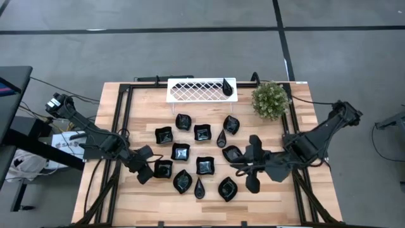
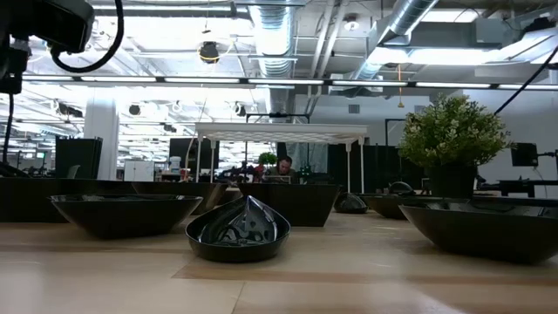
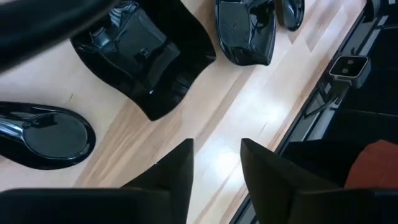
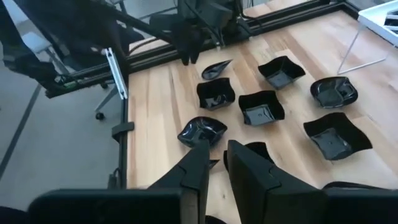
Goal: Pick & Place Mini shaped plates
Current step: Stack the drop-shaped plate on top of the drop-shaped plate on the shelf
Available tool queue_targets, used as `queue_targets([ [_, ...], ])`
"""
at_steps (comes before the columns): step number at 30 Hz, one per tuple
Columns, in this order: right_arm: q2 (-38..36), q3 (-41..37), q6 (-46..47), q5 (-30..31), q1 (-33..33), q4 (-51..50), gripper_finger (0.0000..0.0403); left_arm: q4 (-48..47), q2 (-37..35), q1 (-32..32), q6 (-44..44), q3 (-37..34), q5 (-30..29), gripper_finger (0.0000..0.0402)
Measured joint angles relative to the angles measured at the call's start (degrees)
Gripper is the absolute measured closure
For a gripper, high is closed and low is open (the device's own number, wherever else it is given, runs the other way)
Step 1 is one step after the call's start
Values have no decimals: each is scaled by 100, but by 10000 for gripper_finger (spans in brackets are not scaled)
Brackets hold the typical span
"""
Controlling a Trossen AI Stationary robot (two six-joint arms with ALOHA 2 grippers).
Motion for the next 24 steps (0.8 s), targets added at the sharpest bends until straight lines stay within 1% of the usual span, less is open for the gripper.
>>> queue_targets([
  [3,37,1,79,182,145,-20,349,-63,0,-1,-106,-155,15,247],
  [5,97,2,146,187,187,-4,349,-196,1,1,-242,-266,124,239],
  [8,170,2,171,212,237,-19,349,-789,-8,-2,-646,-339,340,234],
  [10,255,-2,171,236,250,-16,349,-1215,-44,-2,-1031,-339,337,235],
  [13,315,0,171,256,247,-22,349,-1565,-80,1,-1368,-341,241,241],
  [20,399,0,171,247,163,41,349,-1577,-82,0,-1559,-352,-439,257],
  [24,400,0,171,257,139,50,349,-1579,-82,8,-1761,-564,-553,266],
])
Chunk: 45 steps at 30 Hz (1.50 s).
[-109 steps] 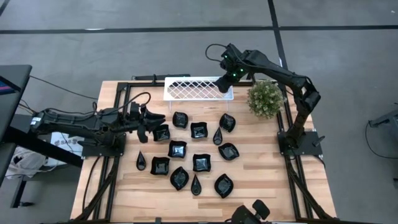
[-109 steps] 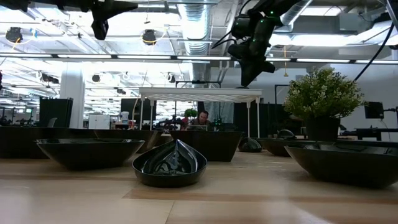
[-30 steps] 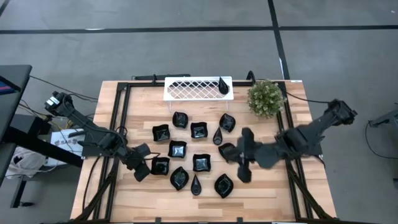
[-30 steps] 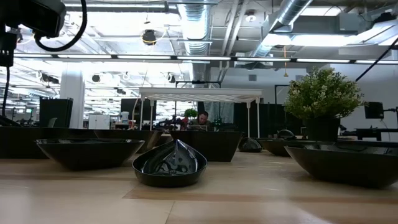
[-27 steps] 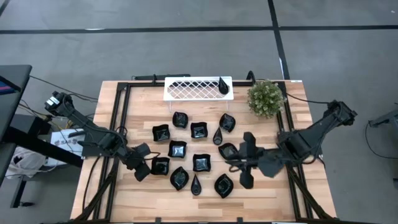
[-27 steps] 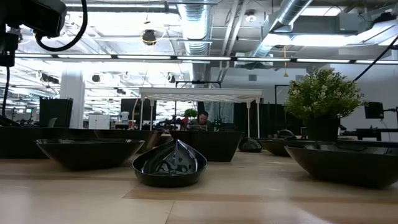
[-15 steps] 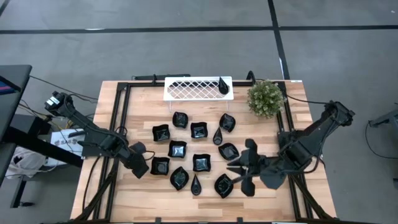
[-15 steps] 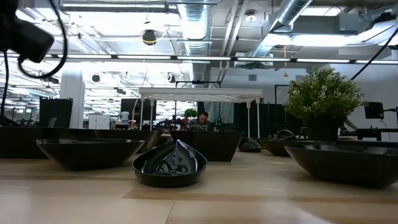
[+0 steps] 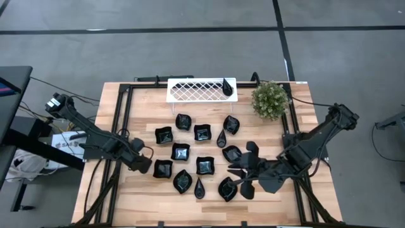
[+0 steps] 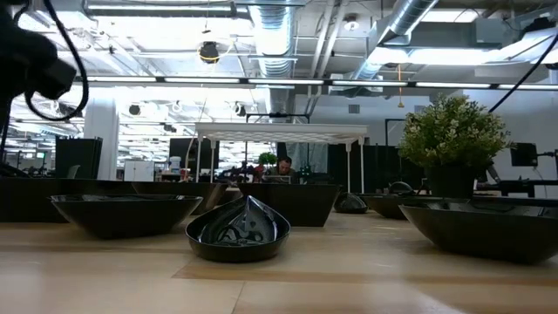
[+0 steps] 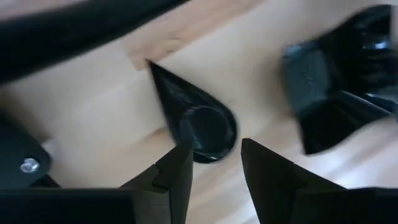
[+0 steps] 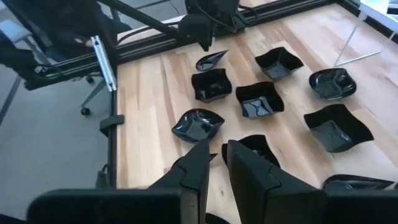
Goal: Pick & Place Mini shaped plates
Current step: Stack the drop-shaped plate on top of the drop-shaped plate on the shelf
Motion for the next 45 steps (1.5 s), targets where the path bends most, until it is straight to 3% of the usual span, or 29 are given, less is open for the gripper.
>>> queue_targets([
  [20,-1,0,-20,2,1,10,349,1236,4,-2,-521,-951,298,284],
  [31,-1,0,-63,4,-7,-12,349,1459,2,-2,-570,-1013,387,286],
  [40,-3,0,-159,3,-150,-125,349,2207,-9,-2,450,-978,229,286],
  [45,-3,0,-169,0,-204,-121,349,2165,-11,-4,491,-790,867,286],
])
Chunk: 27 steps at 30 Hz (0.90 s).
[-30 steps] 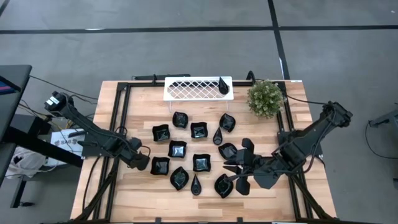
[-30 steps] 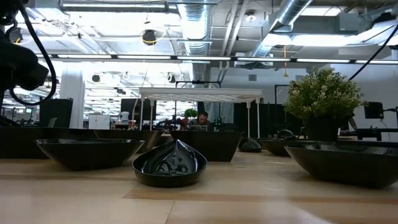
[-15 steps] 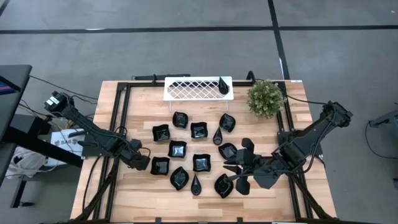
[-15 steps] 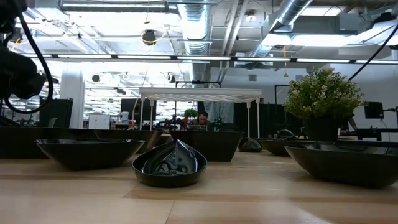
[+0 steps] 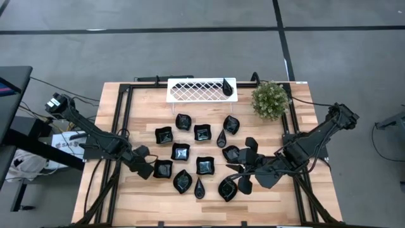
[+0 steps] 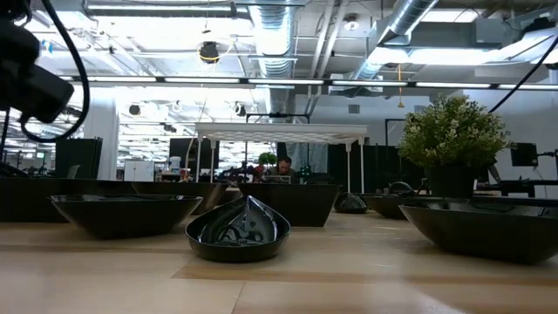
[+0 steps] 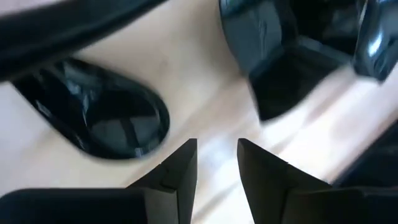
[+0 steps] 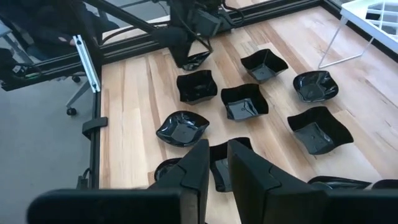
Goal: Pick & Place Mini shaped plates
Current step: Stack the drop-shaped plate on top of the drop-shaped plate on the shelf
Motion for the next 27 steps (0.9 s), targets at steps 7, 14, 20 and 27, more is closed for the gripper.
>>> queue_targets([
  [7,0,0,-3,-4,0,0,349,-579,0,-2,-556,47,836,286],
  [14,0,0,1,-13,2,0,349,-952,0,0,-777,47,436,286],
  [20,0,0,5,-15,2,2,349,-1017,0,2,-984,-30,-45,286],
  [27,0,0,14,-9,2,2,349,-1082,4,2,-1117,-159,94,286],
])
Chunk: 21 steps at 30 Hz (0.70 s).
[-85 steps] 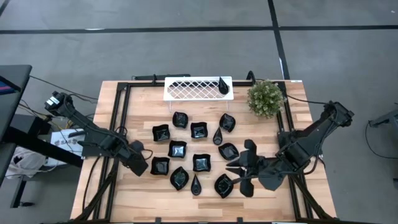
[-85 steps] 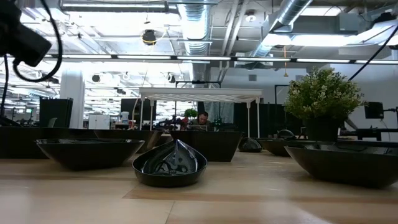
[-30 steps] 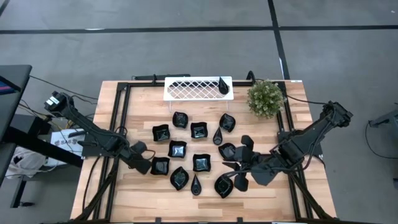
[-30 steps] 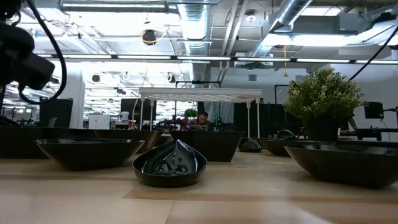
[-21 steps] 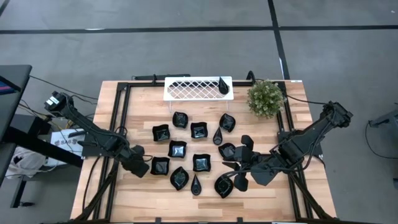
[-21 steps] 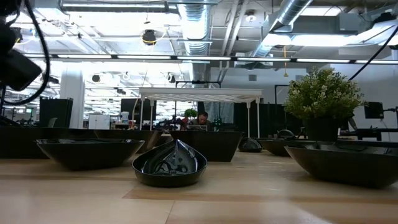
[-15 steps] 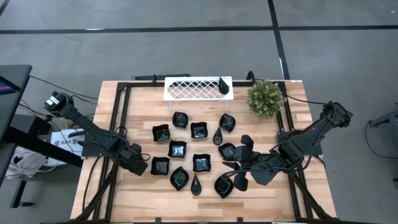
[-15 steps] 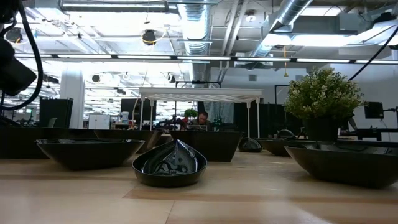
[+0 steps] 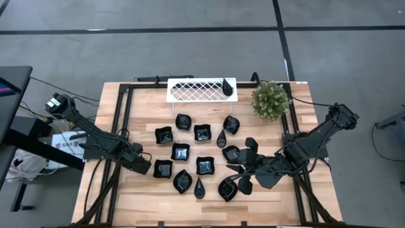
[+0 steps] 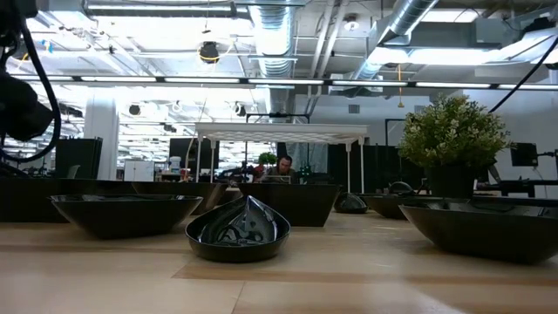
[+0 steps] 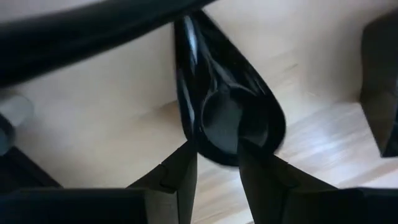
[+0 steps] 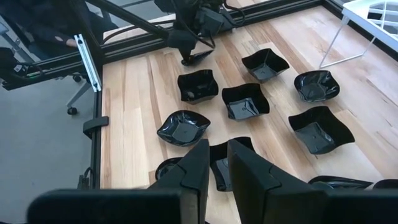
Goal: Pick & Place Mini shaped plates
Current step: Stack the drop-shaped plate on top of the drop-shaped plate on the shelf
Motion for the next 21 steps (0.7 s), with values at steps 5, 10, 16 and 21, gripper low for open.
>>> queue_targets([
  [5,-1,0,0,6,0,1,349,16,-1,0,-2,0,-234,286],
  [10,-2,0,0,7,0,2,349,6,-1,0,-64,0,-260,286],
  [16,-2,0,1,7,0,2,349,71,-1,0,93,69,-261,286],
  [21,-2,0,0,7,0,2,349,37,-1,0,433,76,-306,286],
])
